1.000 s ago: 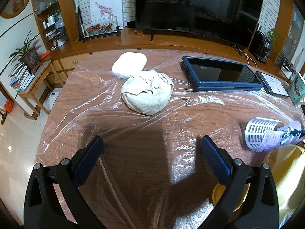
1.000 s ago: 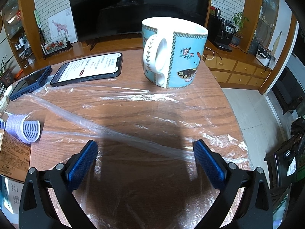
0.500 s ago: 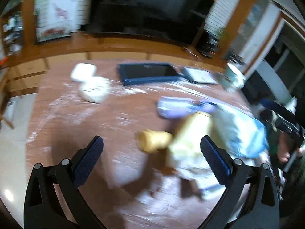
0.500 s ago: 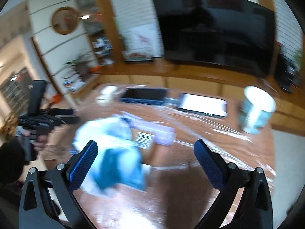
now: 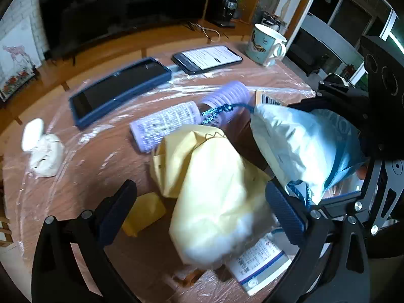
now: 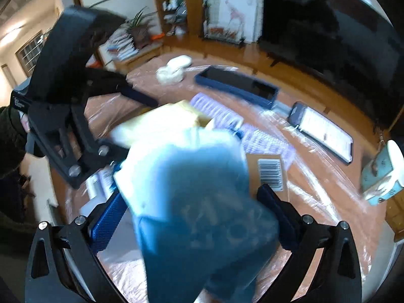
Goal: Collect trash
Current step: 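Grasp the yellow paper bag with the left gripper while the right gripper grasps the blue plastic bag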
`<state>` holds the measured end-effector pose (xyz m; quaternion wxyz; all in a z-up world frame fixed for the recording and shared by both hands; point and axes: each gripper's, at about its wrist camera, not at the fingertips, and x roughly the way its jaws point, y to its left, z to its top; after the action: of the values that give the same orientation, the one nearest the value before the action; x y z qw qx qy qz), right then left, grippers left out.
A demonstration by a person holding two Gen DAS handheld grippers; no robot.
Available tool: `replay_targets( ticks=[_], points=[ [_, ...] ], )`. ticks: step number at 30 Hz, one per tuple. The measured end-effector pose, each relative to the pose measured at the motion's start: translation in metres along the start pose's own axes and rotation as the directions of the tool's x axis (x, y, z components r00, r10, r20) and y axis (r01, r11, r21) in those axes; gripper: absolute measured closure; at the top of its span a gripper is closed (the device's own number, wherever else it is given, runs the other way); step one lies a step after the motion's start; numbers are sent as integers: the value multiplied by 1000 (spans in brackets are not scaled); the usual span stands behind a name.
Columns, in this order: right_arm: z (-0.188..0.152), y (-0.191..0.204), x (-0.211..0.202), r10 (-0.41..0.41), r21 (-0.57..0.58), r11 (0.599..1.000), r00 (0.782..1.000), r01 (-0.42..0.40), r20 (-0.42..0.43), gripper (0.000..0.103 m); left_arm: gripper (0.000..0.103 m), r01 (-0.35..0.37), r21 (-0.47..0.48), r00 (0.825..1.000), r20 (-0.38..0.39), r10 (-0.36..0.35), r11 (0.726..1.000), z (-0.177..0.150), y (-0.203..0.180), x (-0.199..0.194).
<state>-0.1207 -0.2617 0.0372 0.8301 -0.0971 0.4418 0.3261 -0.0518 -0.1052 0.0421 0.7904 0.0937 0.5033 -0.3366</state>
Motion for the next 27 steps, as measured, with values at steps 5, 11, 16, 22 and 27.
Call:
replay_targets(
  ticks=[5,11,16,22,27],
  points=[
    [-4,-6,-7,27,40,999,1000,-27,11,7,2,102,-85,994,-22,-104,991,2,10,12],
    [-12,-5,-18,-2,52,999,999,0,41,25,24,163,-167,986,-17,-168,972,2,21,19],
    [-14,-11,-20,45,110,993,996,-53,70,33,48,175,-178,984,-5,-179,968,1,20,17],
    [-19,-13,-33,56,172,982,989,-80,136,37,63,193,-203,981,75,-182,960,-4,21,-3],
    [-22,-19,-43,49,246,964,980,-96,190,37,69,154,-193,984,122,-132,969,-8,13,-19]
  ],
)
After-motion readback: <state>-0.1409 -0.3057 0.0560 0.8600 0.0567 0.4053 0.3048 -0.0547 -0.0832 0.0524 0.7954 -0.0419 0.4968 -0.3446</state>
